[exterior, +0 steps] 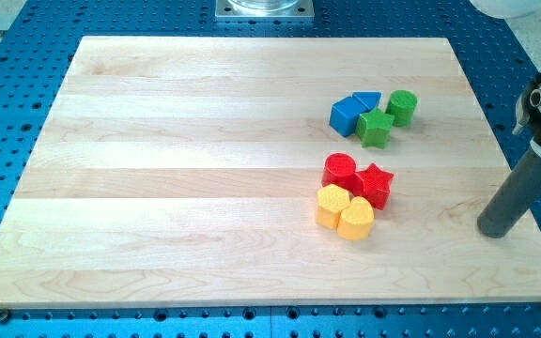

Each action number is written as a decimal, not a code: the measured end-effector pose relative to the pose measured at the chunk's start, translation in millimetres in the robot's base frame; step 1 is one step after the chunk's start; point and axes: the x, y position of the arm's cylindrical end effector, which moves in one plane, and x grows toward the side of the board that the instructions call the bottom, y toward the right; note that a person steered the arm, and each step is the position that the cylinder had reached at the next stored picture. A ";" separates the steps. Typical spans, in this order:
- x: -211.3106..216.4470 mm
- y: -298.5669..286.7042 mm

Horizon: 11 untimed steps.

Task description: Slide the red blocks diagonal to the blue cube

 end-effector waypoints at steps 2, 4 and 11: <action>-24.2 -25.3; -22.6 -46.6; -138.5 -245.4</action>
